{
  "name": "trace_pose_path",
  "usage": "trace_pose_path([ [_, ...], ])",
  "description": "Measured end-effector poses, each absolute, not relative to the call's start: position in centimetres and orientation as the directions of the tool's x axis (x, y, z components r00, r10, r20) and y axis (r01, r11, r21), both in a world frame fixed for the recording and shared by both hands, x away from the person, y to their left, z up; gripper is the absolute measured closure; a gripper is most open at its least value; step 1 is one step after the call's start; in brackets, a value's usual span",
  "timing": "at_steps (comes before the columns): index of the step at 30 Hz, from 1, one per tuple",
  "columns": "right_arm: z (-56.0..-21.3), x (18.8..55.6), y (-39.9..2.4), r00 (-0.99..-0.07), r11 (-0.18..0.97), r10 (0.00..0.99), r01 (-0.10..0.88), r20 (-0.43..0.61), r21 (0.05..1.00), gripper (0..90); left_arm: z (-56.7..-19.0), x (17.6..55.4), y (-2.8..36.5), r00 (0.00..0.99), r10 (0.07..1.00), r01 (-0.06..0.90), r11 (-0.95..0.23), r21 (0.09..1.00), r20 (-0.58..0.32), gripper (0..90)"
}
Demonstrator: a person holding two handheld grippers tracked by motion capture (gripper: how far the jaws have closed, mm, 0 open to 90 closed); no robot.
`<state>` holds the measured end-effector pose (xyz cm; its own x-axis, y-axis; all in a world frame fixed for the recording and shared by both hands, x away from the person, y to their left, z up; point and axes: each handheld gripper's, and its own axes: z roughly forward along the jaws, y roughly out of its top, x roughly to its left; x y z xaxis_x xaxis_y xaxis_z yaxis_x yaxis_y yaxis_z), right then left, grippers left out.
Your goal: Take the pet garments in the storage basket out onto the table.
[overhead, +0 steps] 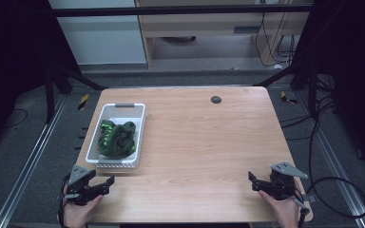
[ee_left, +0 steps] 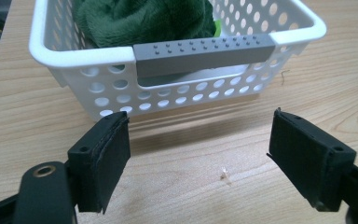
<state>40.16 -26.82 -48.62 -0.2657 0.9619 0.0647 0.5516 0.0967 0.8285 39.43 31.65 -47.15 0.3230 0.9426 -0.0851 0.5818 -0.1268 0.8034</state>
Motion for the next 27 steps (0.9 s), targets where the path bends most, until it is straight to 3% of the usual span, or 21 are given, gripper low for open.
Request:
trace_pose_path([
  [27,-48.6,39.6,-26.4,-0.296,0.139,0.955,0.528,0.028,0.838,8.0,-43.8,38.5,32.0,0.332,0.936,0.507,-0.071,0.859,-0.119,18.7],
])
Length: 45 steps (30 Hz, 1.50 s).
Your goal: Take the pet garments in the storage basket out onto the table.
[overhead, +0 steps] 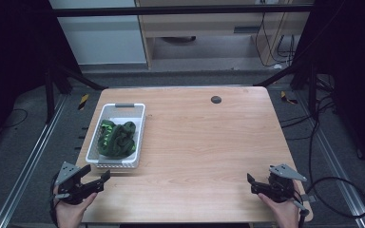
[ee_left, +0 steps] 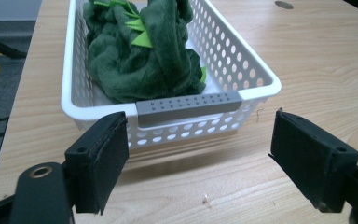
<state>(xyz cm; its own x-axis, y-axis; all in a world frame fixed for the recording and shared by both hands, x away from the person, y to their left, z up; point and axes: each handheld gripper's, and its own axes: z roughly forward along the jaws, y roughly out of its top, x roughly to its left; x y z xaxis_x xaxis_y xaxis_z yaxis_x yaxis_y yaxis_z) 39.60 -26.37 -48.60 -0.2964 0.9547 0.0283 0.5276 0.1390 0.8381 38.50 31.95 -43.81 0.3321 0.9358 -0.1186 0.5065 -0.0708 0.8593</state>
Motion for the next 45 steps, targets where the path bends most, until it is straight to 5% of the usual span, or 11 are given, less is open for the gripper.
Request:
trace_pose_path([
  [45,-48.7,39.9,-26.4,-0.301,0.147,0.953,0.536,0.026,0.831,7.7,-38.7,43.3,31.1,0.39,0.915,0.48,-0.106,0.871,-0.103,17.4],
])
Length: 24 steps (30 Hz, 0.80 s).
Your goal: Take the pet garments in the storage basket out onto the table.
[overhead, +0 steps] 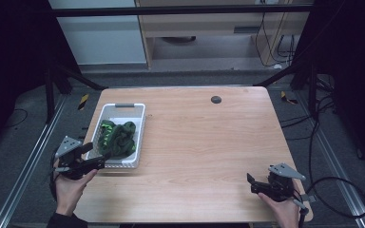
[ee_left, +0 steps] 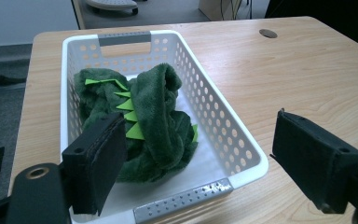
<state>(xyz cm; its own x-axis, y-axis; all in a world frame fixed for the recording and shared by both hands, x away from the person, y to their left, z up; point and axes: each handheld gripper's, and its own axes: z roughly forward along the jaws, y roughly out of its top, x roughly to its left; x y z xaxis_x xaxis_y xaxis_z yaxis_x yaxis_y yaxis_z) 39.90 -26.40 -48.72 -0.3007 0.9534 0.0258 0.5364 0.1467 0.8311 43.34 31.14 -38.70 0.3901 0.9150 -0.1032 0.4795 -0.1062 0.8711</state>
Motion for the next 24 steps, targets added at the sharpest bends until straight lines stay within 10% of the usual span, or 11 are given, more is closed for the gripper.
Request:
trace_pose_path([
  [24,-48.8,40.1,-26.4,-0.312,0.146,0.949,0.543,0.038,0.827,7.9,-38.2,46.9,30.4,0.382,0.923,0.523,-0.18,0.833,-0.041,17.2],
])
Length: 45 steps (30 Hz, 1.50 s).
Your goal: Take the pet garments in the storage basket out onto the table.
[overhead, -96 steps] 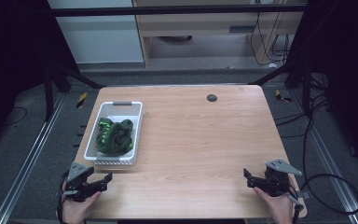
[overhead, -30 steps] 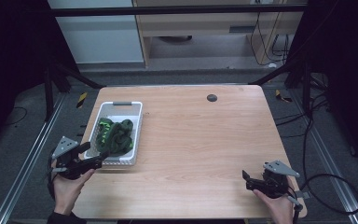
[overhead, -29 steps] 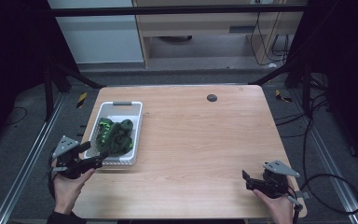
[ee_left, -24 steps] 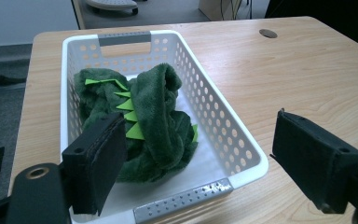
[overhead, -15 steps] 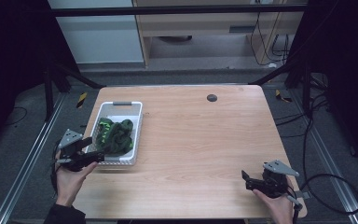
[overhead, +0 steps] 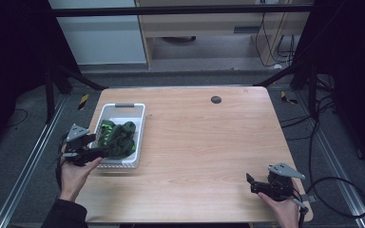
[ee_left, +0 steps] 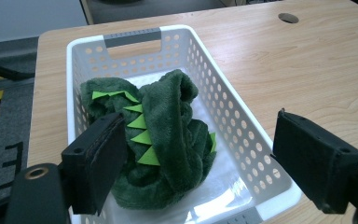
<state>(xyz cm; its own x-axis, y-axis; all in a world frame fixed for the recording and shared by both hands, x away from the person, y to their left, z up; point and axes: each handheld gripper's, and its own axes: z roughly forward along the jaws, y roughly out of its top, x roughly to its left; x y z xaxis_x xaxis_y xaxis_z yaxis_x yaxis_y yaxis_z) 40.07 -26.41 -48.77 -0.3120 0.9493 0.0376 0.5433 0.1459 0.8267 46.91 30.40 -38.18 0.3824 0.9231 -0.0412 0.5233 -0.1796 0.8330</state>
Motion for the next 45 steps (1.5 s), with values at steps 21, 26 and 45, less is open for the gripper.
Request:
trace_pose_path([
  [21,-48.9,40.2,-26.4,-0.325,0.149,0.945,0.554,0.048,0.819,8.2,-38.8,49.8,29.9,0.37,0.929,0.579,-0.216,0.786,-0.018,16.9],
  [26,-48.9,40.2,-26.4,-0.328,0.15,0.943,0.557,0.051,0.817,8.3,-38.8,50.5,29.8,0.373,0.928,0.595,-0.236,0.768,-0.004,16.8],
  [45,-49.0,40.3,-26.4,-0.334,0.152,0.941,0.564,0.055,0.812,8.3,-39.2,52.9,29.1,0.386,0.922,0.652,-0.302,0.696,0.037,18.6],
])
